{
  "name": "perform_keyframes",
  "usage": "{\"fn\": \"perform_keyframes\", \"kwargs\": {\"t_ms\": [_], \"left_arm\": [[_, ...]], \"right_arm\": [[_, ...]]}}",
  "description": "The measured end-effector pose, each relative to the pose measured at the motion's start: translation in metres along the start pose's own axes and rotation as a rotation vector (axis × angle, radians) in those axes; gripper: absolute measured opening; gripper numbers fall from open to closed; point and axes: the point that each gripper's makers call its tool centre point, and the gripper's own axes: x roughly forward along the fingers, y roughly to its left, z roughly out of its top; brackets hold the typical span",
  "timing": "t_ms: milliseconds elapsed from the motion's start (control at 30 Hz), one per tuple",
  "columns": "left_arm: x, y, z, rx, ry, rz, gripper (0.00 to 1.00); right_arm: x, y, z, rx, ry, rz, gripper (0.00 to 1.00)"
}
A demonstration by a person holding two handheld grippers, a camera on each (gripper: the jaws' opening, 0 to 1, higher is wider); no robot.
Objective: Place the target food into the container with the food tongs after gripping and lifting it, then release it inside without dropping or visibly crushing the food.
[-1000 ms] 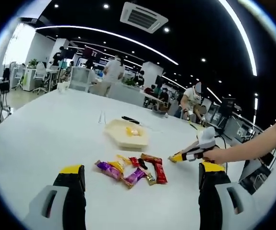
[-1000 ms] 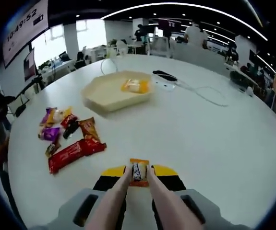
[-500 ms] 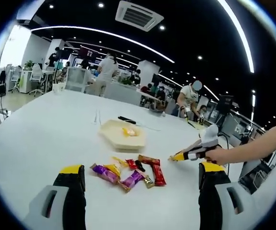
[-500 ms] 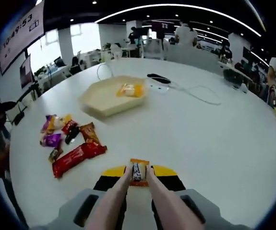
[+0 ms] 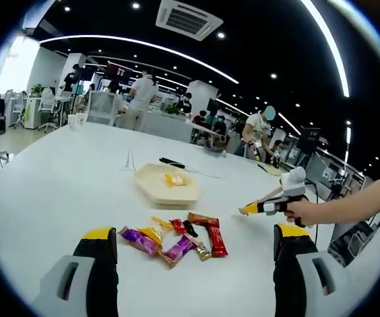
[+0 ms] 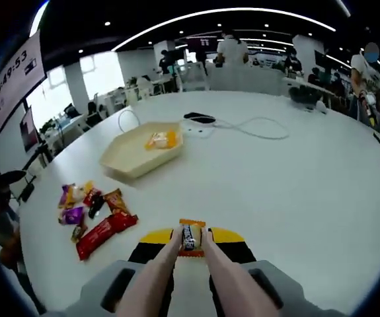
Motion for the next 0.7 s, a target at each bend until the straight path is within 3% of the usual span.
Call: {"fn": "perform_keyframes", "kwargs": {"t_ms": [67,100,200,400,533,700], "left_arm": [[-0.002,-0.003,0.012,-0.01,-0.064,-0.007,0.99],[-0.003,0.001,0.01,-0.051,-0.06,0.008,0.99],[-0.004,0.003,0.007,-0.054,-0.061,0.022,0.99],[-0.001,-0.001,0.01,-0.022,-0.063,0.015,0.99],[0.001,-0.002,0.014,-0.017,-0.064,-0.01,0.99],[0.006,-0.002,0.024,0.011,-0.065,-0.057,0.99]], "right_arm": [[0.004,0.0,0.002,-0.02,-0.005,0.016,0.18],[0.003,-0.001,0.004,-0.022,-0.014,0.016,0.18],[-0.003,-0.004,0.013,0.04,-0.055,0.015,0.18],[0.002,-0.005,0.013,0.007,-0.057,0.021,0.19],[-0.005,-0.01,0.01,0.029,-0.044,-0.017,0.18],[-0.024,-0.004,0.025,0.033,-0.067,-0.027,0.18]]}}
